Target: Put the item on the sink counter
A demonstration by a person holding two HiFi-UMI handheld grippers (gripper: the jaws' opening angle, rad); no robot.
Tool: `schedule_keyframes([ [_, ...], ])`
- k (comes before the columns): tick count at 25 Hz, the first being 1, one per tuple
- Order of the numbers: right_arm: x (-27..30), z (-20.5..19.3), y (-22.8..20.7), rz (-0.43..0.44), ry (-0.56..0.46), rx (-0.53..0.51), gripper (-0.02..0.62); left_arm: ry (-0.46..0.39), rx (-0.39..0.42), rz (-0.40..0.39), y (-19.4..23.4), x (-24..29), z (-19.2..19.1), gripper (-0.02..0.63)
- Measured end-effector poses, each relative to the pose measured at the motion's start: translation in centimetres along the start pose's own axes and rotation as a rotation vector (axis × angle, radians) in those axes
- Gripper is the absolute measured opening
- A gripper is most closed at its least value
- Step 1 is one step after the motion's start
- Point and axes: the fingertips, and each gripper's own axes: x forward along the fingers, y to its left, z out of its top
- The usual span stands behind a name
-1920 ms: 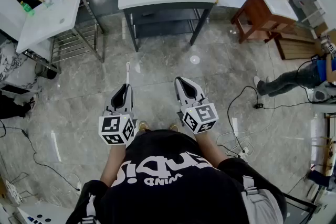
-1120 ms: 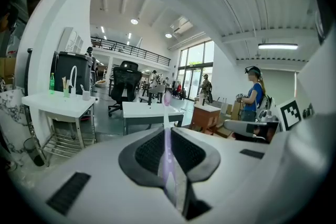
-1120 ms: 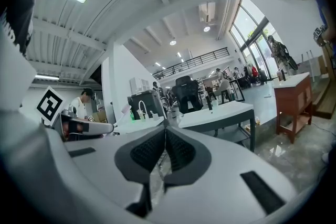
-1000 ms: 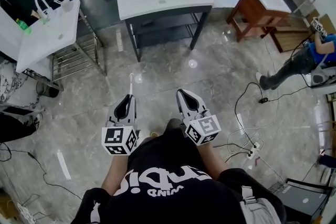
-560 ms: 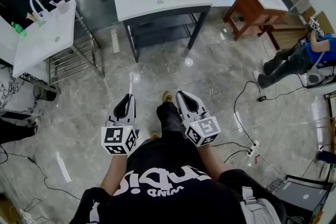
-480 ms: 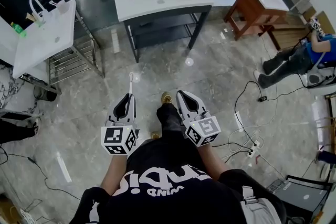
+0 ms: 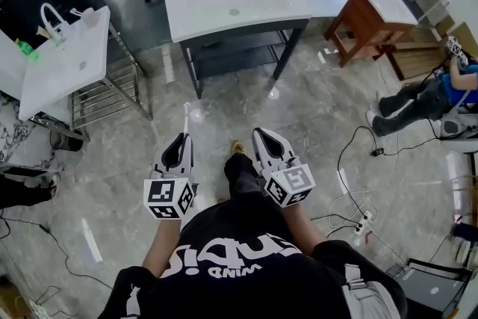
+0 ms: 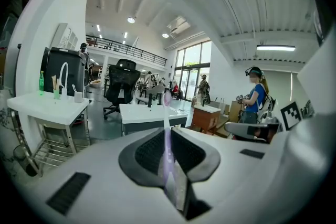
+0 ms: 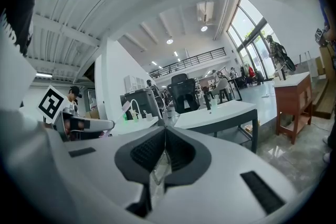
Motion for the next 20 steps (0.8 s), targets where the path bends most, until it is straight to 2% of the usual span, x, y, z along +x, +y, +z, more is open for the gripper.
schedule_keyframes([
  [11, 7.7, 2.7, -4.0, 0.030, 0.019, -0.004, 0.020, -0.002, -0.022, 0.039, 3.6, 7.2, 3.1, 0.055],
  [20, 13.1, 5.1, -8.1, 0.079, 0.037, -0.011, 0.019, 0.000, -0.045, 0.078, 5.0, 13.1, 5.6, 0.055],
])
